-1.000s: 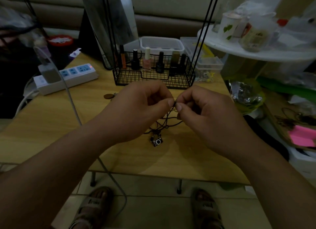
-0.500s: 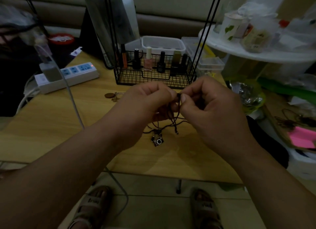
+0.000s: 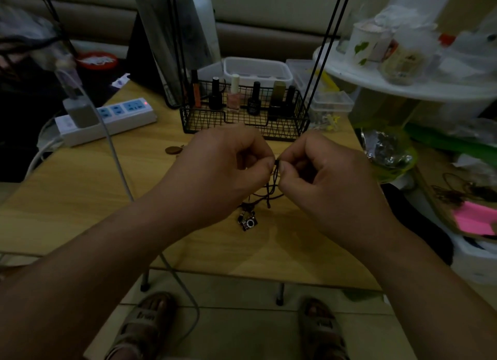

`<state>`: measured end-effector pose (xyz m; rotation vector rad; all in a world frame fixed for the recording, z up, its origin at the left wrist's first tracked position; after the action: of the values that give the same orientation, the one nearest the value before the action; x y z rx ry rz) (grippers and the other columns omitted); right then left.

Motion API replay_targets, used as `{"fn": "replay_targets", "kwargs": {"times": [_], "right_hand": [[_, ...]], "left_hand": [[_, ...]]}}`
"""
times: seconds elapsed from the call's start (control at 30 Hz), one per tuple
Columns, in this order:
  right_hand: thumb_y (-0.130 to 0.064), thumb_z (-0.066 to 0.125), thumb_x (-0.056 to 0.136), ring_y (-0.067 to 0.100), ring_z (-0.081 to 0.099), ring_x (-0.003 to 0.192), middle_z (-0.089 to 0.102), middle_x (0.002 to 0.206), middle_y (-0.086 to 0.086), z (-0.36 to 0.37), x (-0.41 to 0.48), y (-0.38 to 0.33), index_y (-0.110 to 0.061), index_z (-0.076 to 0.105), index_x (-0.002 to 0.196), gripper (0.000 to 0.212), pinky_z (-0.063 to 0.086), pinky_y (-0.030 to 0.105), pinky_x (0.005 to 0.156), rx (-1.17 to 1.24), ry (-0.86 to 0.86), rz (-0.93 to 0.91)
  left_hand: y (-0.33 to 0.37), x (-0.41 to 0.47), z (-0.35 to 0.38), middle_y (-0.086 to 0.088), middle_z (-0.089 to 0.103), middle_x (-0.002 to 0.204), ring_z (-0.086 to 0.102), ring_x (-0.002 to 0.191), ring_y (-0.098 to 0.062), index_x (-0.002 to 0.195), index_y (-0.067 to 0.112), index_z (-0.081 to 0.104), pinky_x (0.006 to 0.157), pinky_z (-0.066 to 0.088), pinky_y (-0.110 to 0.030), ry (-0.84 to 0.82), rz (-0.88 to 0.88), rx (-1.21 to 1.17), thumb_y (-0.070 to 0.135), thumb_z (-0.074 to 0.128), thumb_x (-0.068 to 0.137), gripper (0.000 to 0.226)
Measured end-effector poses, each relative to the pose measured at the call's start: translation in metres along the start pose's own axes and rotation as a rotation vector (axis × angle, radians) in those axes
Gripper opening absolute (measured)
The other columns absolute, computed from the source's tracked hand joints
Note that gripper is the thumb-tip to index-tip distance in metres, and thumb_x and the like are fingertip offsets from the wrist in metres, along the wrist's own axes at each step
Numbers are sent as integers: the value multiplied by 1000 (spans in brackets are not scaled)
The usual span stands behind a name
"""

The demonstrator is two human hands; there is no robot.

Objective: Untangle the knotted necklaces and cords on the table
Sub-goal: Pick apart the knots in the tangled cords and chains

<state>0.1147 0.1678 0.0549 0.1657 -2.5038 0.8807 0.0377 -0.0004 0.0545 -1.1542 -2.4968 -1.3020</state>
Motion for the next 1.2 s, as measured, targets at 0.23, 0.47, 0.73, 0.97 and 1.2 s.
{"fn": "replay_targets", "kwargs": {"times": [0.23,0.47,0.73,0.97,1.2], "right_hand": [[-20,70,93,9,57,64,59,72,-12,2,0,-1,-19,65,92,5,50,38,55,-105,-38,-60],[-27,65,92,7,53,62,56,70,-13,6,0,-4,-23,61,89,7,48,38,55,-237,-113,-93],[-28,64,90,7,52,62,55,69,-13,9,0,-6,-24,58,87,7,48,37,55,-270,-153,-107],[-29,65,90,8,57,64,58,70,-13,8,-1,-4,-24,63,89,5,48,33,55,-112,-117,-14],[-11,69,92,13,60,61,65,72,3,10,-5,-5,-20,67,86,11,45,18,52,332,75,215]], "left_hand": [[-3,3,0,7,70,74,65,68,-9,86,28,74,60,53,-32,-87,-93,-93,33,68,88,7],[-6,2,0,16,60,78,57,79,-1,82,34,64,61,43,-24,-182,-25,96,37,63,86,5],[-8,4,3,11,53,77,51,72,-6,82,33,51,70,29,-31,-270,152,329,43,45,92,15],[-7,5,4,5,55,64,47,57,-6,72,22,59,52,39,-27,-252,-48,-32,31,64,84,15],[-2,9,1,-5,55,70,48,66,-13,80,8,66,61,41,-28,-131,-196,-388,15,63,91,13]]}}
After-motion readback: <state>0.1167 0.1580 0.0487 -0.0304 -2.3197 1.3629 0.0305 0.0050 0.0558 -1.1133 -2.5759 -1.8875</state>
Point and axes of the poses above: each hand's wrist, its own x-axis towards the middle knuckle, its own z-axis out of the palm, y = z × x, the point moved 2 cm from there along x, towards the middle knuckle
